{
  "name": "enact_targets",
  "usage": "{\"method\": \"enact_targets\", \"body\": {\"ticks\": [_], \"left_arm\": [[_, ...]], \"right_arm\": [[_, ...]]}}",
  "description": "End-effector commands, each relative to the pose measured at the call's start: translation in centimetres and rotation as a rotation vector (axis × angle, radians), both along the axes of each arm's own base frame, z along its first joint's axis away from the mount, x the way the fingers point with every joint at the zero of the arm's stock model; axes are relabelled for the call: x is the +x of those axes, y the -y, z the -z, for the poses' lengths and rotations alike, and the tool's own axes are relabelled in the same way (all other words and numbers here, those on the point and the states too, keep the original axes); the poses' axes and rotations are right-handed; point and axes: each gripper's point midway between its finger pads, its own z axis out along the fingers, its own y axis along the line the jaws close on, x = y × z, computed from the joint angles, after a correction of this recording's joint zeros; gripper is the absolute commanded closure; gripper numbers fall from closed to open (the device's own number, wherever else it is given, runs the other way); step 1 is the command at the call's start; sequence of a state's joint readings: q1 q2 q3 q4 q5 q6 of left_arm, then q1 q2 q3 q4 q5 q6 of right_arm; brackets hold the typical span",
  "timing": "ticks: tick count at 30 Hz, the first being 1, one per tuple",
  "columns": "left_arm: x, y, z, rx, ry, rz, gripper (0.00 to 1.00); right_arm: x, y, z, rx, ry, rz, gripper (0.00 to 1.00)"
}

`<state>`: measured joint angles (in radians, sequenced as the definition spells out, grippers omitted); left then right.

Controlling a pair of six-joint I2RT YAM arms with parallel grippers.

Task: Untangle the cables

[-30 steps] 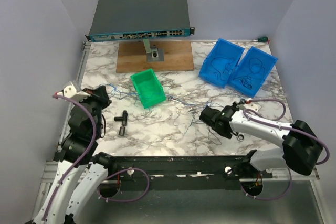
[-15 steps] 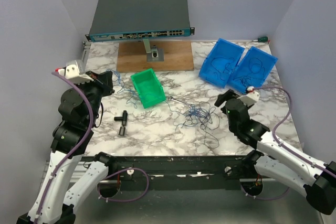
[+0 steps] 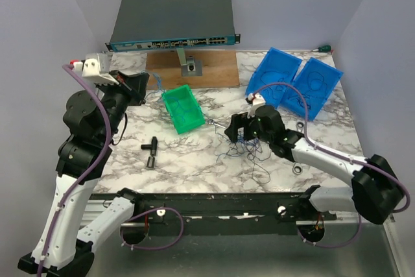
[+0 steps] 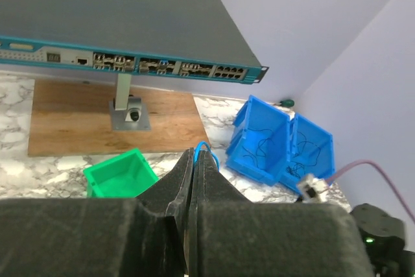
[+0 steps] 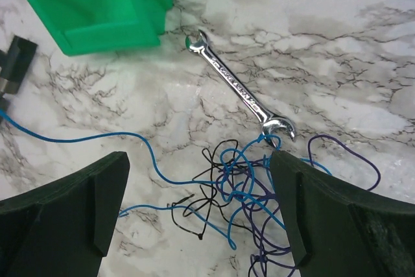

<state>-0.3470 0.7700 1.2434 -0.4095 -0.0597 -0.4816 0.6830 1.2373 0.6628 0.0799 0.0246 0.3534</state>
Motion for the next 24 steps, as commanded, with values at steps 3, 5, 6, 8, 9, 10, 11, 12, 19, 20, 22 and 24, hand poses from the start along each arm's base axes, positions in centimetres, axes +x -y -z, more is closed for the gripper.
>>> {"method": "enact_targets", "body": {"ticks": [3,5,6,8,9,10,11,12,19,20,22,24], "left_arm": [[-0.7,0.3,-3.8,0.016,0.052,0.038,1.0],[-0.9,-0.7,-5.2,0.032,0.075,-0.01,1.0],[-1.1,-1.3,-6.1,0.043,0.089,-0.039,1.0],[-1.6,-3.4,-7.6,0.065,0.105,-0.136,1.0],[-1.9,-5.0,-7.8,0.09,0.088,-0.21,1.0],[-2.2,-6.5,-8.6,0.106,0.084,-0.284,1.0],[-2.5,-8.3,-8.5,0.133,0.058,-0.374,1.0],[-2.9,-9.7,-8.7,0.143,0.054,-0.444,1.0],[-3.1,-9.3,-7.1,0.153,0.099,-0.417,1.0],[-2.7,-8.0,-6.7,0.156,0.099,-0.352,1.0],[-1.6,-6.0,-5.4,0.162,0.063,-0.258,1.0],[-0.6,-4.7,-3.9,0.167,0.016,-0.207,1.0]], "right_arm": [[0.4,-0.3,3.9,-0.096,-0.078,0.025,0.07],[0.9,1.4,5.7,-0.154,-0.101,0.133,0.12],[1.2,2.4,6.5,-0.187,-0.109,0.19,0.15],[1.5,4.2,7.4,-0.236,-0.121,0.287,0.19],[1.8,4.8,7.4,-0.232,-0.121,0.327,0.22],[1.4,5.9,7.9,-0.243,-0.148,0.361,0.25],[1.5,6.6,7.8,-0.221,-0.153,0.389,0.3],[1.5,7.3,7.8,-0.2,-0.16,0.418,0.36],[2.1,11.0,5.1,-0.084,-0.101,0.578,0.65],[2.0,10.7,4.5,-0.069,-0.091,0.555,0.65],[2.1,10.3,3.4,-0.044,-0.071,0.533,0.66],[2.4,10.2,2.1,-0.026,-0.043,0.533,0.66]]}}
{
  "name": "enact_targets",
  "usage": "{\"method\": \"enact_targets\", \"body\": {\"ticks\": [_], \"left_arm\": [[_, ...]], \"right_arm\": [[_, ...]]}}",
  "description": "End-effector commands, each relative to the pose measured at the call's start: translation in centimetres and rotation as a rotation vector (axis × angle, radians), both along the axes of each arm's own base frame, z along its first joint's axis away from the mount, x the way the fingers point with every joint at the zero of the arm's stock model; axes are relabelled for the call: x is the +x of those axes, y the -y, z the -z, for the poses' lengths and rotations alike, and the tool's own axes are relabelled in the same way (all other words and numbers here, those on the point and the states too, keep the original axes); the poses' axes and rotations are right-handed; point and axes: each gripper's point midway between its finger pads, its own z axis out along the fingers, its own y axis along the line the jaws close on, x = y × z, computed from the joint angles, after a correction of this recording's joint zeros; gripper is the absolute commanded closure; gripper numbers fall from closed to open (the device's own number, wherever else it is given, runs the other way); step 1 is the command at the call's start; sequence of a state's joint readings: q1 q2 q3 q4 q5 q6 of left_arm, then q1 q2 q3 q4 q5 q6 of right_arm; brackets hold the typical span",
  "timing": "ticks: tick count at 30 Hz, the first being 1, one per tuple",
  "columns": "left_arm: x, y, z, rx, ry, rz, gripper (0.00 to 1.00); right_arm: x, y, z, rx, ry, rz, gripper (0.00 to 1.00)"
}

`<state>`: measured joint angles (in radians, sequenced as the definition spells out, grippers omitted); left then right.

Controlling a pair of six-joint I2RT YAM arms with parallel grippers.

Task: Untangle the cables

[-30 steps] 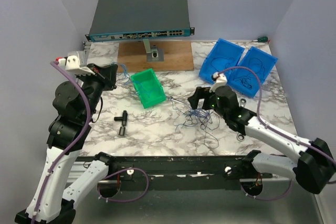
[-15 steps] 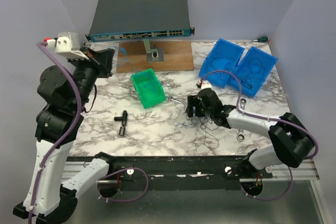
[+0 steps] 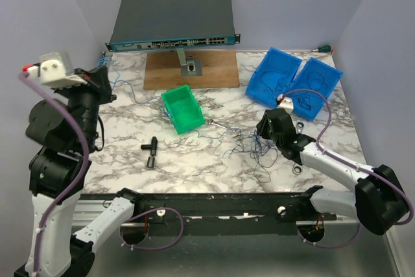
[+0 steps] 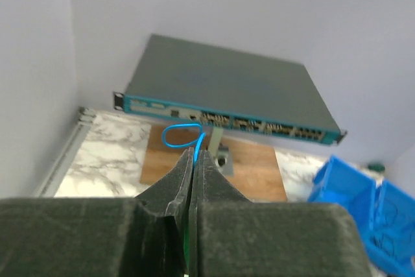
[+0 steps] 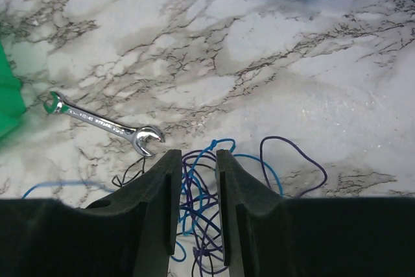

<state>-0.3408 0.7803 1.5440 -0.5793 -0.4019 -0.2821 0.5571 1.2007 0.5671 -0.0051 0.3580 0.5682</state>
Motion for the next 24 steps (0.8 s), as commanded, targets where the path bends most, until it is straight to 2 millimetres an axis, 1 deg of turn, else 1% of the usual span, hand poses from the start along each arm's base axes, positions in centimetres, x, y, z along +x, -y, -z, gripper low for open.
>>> {"method": "enact_targets", "body": {"ticks": [1,3,4,5,7,8,9,10,12,16,20,23,24], "left_arm": [[3.4,4.5,4.4,0.038,-0.142,0.178,1.0],[4.0,5.8,6.0,0.036,-0.176,0.234,1.0],[4.3,6.2,6.7,0.031,-0.192,0.248,1.0],[4.6,6.5,7.3,0.029,-0.202,0.259,1.0],[4.8,6.8,8.2,0.027,-0.213,0.269,1.0],[4.9,6.9,8.3,0.028,-0.214,0.273,1.0],[4.9,6.9,8.4,0.029,-0.213,0.278,1.0],[4.9,6.9,8.2,0.029,-0.21,0.278,1.0],[4.7,6.9,7.8,0.032,-0.201,0.278,1.0],[4.4,6.6,6.8,0.044,-0.187,0.269,1.0],[3.8,6.0,5.6,0.052,-0.164,0.253,1.0],[3.3,5.8,4.5,0.053,-0.142,0.255,1.0],[3.0,5.8,4.2,0.052,-0.134,0.258,1.0]], "right_arm": [[0.3,0.2,-2.3,0.014,0.054,0.012,0.66],[0.4,0.1,-3.1,0.007,0.063,0.0,0.65],[0.4,0.1,-3.4,0.004,0.067,-0.005,0.64],[0.3,-0.2,-3.6,0.004,0.067,-0.03,0.53],[-0.1,-2.4,-4.3,0.014,0.077,-0.19,0.22],[-0.5,-3.7,-4.7,0.04,0.081,-0.272,0.16],[-0.8,-4.8,-5.1,0.065,0.088,-0.331,0.11],[-1.0,-6.3,-6.1,0.107,0.12,-0.415,0.1],[-1.7,-8.6,-7.3,0.163,0.153,-0.527,0.1],[-3.1,-13.8,-9.1,0.191,0.224,-0.716,0.12],[-4.5,-19.3,-9.3,0.16,0.286,-0.868,0.14],[-5.1,-23.0,-8.9,0.144,0.323,-0.972,0.15],[-5.4,-24.0,-8.4,0.136,0.333,-1.002,0.15]]}}
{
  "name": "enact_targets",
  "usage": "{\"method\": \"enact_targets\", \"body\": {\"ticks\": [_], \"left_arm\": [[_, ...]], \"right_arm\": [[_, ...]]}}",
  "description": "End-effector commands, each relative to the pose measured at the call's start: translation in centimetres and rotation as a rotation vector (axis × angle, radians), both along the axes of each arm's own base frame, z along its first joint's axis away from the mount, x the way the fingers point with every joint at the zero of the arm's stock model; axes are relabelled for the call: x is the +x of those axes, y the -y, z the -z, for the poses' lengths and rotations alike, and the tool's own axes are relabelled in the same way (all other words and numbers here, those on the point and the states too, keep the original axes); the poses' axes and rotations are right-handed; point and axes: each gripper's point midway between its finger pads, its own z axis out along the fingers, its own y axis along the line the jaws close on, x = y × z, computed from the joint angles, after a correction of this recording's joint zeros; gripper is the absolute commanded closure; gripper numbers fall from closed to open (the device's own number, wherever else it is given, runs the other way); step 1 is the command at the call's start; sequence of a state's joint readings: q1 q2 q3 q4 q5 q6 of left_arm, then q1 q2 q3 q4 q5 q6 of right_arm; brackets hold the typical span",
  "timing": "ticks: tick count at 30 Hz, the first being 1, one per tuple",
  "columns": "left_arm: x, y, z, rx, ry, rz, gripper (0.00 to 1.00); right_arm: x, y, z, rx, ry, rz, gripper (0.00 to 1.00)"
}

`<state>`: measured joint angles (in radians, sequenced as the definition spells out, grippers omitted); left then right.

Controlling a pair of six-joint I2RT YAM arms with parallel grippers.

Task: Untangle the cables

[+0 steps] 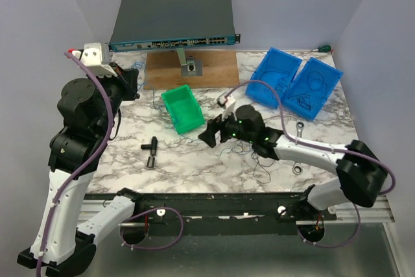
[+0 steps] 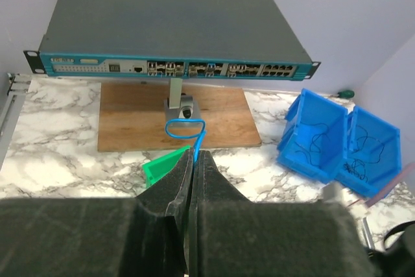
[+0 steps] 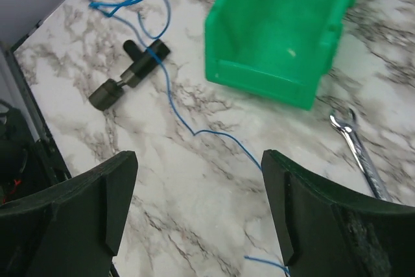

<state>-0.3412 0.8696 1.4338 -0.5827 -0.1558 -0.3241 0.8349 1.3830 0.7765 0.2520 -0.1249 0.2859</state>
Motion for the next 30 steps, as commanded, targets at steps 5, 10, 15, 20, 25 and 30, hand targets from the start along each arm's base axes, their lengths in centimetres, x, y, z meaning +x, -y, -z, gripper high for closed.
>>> {"method": "enact_targets", "body": {"ticks": [5,10,15,20,25,30], "left_arm": [[-2.1,-0.7,-3.4,0.003,0.077,0.012,1.0],[-2.4,-1.2,-4.0,0.018,0.095,-0.008,1.0],[-2.3,-1.5,-4.5,0.026,0.103,-0.024,1.0],[-1.2,-2.2,-3.8,0.035,0.064,-0.083,1.0],[-0.4,-5.2,-3.5,0.067,0.037,-0.246,1.0],[0.0,-5.7,-3.3,0.048,0.03,-0.265,1.0]], "right_arm": [[-0.3,-8.6,0.7,0.01,0.149,-0.221,0.16],[0.0,-11.2,3.0,-0.011,0.125,-0.237,0.24],[1.1,-11.2,4.6,-0.027,0.09,-0.168,0.75],[2.3,-6.3,4.3,-0.052,0.089,0.073,0.99],[4.3,4.1,6.9,-0.147,-0.035,0.437,0.99],[6.0,14.9,9.5,-0.128,-0.206,0.75,0.99]]}}
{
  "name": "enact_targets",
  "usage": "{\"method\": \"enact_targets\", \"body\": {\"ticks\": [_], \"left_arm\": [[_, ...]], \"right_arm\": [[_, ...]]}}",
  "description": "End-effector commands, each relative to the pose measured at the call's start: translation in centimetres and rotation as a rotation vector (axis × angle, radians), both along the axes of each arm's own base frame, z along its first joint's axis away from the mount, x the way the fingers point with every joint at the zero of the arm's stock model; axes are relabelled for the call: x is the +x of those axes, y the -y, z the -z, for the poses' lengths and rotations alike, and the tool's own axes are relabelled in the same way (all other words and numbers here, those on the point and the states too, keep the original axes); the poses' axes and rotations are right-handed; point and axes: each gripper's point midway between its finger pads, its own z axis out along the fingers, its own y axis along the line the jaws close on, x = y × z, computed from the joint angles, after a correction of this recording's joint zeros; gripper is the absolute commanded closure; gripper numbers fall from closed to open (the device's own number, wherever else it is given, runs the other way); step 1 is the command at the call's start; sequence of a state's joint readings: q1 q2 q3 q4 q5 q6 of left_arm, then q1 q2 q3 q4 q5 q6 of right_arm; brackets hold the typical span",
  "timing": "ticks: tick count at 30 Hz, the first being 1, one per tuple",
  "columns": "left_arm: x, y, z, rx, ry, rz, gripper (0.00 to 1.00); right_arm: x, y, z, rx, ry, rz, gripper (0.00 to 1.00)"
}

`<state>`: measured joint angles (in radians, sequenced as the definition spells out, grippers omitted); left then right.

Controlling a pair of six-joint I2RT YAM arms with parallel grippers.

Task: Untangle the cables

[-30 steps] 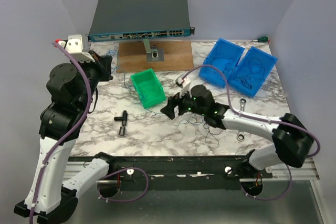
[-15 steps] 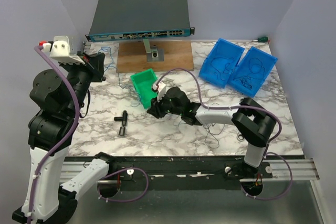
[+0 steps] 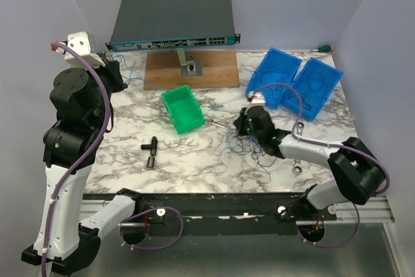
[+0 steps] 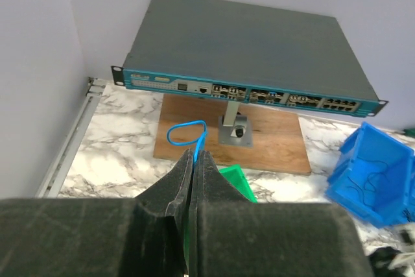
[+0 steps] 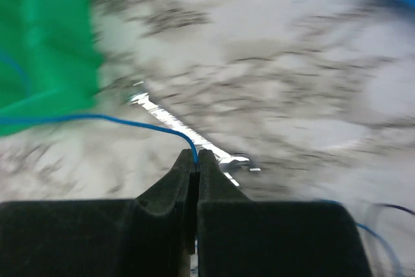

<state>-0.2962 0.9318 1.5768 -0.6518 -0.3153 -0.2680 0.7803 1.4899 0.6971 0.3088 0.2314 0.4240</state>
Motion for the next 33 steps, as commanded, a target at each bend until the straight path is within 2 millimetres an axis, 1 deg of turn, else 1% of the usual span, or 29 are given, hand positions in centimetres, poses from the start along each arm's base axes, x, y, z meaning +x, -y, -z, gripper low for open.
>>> {"method": "enact_targets", "body": {"ticks": [1,4,8,10,14,19,23,26,30,33], "left_arm": [[-0.2,-0.6,-0.5,-0.016,0.013,-0.019,1.0],[1.0,0.8,0.7,-0.039,-0.026,0.035,1.0],[1.9,0.9,1.2,-0.057,-0.051,0.019,1.0],[2.1,1.2,1.1,-0.065,-0.048,0.031,1.0],[2.9,2.9,1.5,-0.079,-0.059,0.114,1.0],[4.0,3.4,2.4,-0.096,-0.074,0.12,1.0],[4.5,4.1,2.2,-0.115,-0.067,0.143,1.0],[5.1,5.2,2.2,-0.139,-0.068,0.191,1.0],[5.7,7.5,2.3,-0.176,-0.058,0.302,1.0],[6.3,8.2,2.8,-0.187,-0.071,0.324,1.0]], "right_arm": [[0.9,10.2,3.0,-0.002,-0.113,0.355,0.99],[0.7,12.6,2.1,0.021,-0.065,0.463,0.99],[0.5,15.5,1.6,0.008,-0.015,0.599,0.99],[0.2,16.2,1.6,0.018,-0.006,0.631,0.99],[-0.3,15.9,1.4,0.071,0.017,0.605,0.99],[-0.5,16.0,1.2,0.093,0.031,0.599,0.99],[-0.7,15.9,1.2,0.102,0.038,0.588,0.99],[-0.7,16.0,1.0,0.106,0.048,0.587,0.99],[-0.9,15.9,0.7,0.121,0.063,0.576,0.99],[-0.9,15.9,0.5,0.128,0.069,0.572,0.99]]}}
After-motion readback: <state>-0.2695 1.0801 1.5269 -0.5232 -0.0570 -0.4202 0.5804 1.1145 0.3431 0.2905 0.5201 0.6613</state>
